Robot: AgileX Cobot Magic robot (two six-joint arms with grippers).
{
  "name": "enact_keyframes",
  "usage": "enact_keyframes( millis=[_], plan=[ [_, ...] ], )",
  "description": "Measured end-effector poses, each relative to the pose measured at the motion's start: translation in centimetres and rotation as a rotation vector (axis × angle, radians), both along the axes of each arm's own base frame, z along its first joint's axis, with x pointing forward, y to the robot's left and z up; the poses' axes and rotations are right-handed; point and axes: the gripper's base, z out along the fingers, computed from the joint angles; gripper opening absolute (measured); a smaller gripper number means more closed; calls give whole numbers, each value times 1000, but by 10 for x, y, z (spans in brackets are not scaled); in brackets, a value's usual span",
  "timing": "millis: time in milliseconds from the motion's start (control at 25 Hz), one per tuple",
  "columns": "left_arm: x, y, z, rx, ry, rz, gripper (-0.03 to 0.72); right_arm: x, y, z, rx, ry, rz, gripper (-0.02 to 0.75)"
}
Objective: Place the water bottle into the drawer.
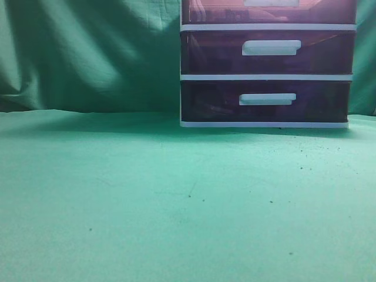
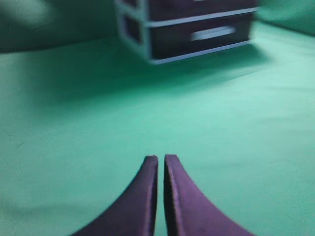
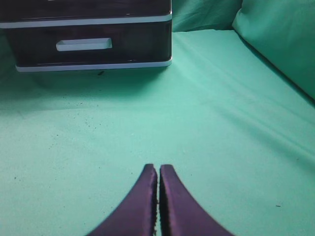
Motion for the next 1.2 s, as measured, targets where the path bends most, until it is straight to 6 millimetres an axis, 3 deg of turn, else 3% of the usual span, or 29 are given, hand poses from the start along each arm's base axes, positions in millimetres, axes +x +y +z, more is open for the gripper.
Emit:
enact_keyframes(
  millis=[240, 360, 1200],
  plan=[
    [8, 12, -27, -14, 74, 295, 0, 0, 0, -1, 0, 2, 0, 0],
    [9, 16, -28, -30, 69, 367, 0, 0, 0, -1, 0, 2, 0, 0],
    [9, 17, -31, 12, 87, 389, 0, 0, 0, -1, 0, 2, 0, 0]
  ],
)
